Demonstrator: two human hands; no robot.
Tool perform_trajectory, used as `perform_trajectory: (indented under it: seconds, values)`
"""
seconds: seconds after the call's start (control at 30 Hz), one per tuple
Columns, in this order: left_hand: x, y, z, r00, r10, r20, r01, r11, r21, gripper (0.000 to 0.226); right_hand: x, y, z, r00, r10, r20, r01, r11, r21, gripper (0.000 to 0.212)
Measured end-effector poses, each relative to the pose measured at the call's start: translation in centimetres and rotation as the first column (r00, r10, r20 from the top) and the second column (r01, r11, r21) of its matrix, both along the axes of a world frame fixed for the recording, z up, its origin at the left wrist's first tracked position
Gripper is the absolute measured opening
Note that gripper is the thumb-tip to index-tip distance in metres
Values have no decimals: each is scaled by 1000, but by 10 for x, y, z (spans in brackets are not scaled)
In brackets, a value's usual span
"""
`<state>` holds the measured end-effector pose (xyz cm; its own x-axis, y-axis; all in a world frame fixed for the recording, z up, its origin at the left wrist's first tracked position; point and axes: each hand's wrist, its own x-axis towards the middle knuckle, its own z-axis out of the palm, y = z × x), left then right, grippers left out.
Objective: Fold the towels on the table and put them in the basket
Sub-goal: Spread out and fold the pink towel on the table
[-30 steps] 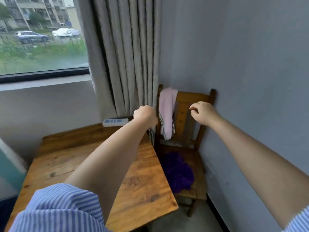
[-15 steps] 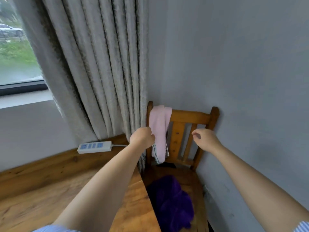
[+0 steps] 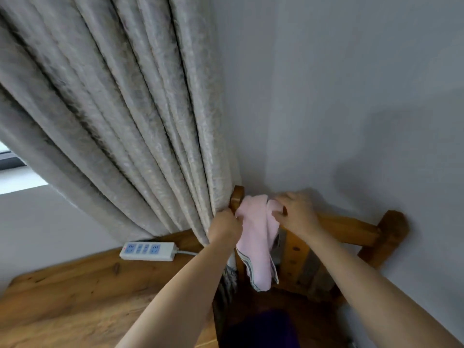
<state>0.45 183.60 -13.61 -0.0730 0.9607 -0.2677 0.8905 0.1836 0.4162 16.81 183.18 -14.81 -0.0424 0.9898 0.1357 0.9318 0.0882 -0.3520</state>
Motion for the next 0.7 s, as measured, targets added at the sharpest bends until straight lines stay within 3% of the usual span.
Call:
perform_trajectory:
  seconds: [0.2,0.47,0.53,0.7]
  values:
    - [-3,14,-23,985,123,119,-129,991,47,29,2,10,-25,983,172,-63,-152,956,251,20]
    - [-2,5,-20,966,80,244,-101,992,72,24,2,9,-27,977,190,-100,-149,935,321,15]
    - [-1,1,-22,957,106,270,-133,988,82,32,0,9,-26,976,179,-122,-133,939,318,14]
    - [-1,-7,-14,948,121,295,-157,982,104,25,3,5,-26,977,209,-35,-184,919,348,33]
